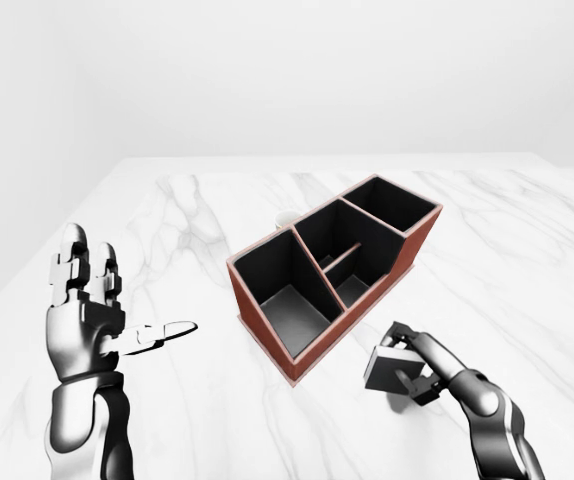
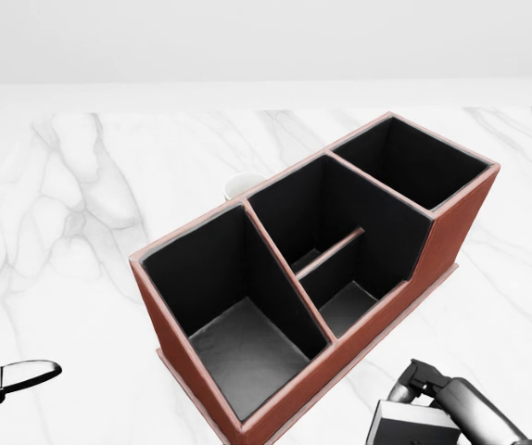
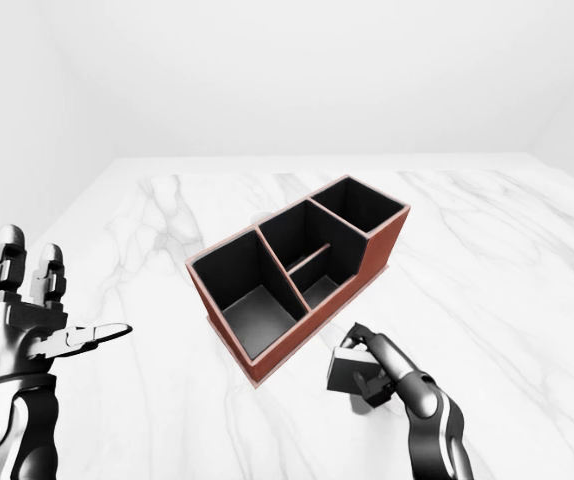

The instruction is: Pick up the book and place it in the left compartment of the caddy.

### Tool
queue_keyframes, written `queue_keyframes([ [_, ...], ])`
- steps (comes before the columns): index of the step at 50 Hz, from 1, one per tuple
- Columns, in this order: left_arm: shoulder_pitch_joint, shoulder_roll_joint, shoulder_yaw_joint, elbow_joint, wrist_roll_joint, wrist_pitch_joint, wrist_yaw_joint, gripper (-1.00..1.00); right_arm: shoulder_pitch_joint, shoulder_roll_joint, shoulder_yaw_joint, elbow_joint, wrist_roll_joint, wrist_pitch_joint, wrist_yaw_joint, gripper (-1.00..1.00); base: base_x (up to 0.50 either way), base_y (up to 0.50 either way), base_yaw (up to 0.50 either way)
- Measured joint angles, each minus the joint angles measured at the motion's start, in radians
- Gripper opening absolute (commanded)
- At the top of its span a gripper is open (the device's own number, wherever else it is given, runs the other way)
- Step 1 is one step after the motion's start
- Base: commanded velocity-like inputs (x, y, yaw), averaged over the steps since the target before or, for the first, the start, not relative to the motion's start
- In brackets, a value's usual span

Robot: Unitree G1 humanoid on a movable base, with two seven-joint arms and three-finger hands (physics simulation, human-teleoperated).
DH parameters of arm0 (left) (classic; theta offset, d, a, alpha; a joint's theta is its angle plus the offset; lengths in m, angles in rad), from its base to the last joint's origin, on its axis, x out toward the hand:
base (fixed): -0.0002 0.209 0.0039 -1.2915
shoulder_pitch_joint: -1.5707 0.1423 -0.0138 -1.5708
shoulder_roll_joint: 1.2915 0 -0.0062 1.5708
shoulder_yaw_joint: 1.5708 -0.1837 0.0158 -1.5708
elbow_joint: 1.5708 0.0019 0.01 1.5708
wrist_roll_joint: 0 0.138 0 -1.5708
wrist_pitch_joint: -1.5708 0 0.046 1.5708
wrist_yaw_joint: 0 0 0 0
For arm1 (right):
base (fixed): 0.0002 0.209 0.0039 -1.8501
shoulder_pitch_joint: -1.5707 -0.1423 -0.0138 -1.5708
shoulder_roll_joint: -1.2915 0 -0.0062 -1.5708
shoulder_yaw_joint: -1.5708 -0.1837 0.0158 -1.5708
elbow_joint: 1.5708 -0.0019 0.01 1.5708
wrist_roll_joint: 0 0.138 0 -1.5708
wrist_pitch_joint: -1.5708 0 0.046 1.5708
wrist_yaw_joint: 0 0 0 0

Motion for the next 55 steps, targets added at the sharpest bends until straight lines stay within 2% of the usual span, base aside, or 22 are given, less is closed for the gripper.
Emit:
queue_keyframes([
  [14, 0.000, -0.001, 0.001, -0.006, 0.000, 0.000, 0.001, 1.00, 0.015, 0.016, 0.016, -0.157, -0.072, 0.000, 0.068, -1.00, 0.00, 0.00, 0.00],
  [30, 0.002, -0.004, -0.005, -0.013, 0.004, 0.000, 0.002, 1.00, 0.042, 0.061, 0.037, -0.450, -0.228, 0.000, 0.069, -1.00, 0.00, 0.00, 0.00],
  [55, 0.004, -0.006, -0.009, -0.013, 0.008, 0.000, 0.002, 1.00, -0.053, 0.108, 0.119, -0.761, -0.508, 0.000, 0.069, -1.00, 0.00, 0.00, 0.00],
])
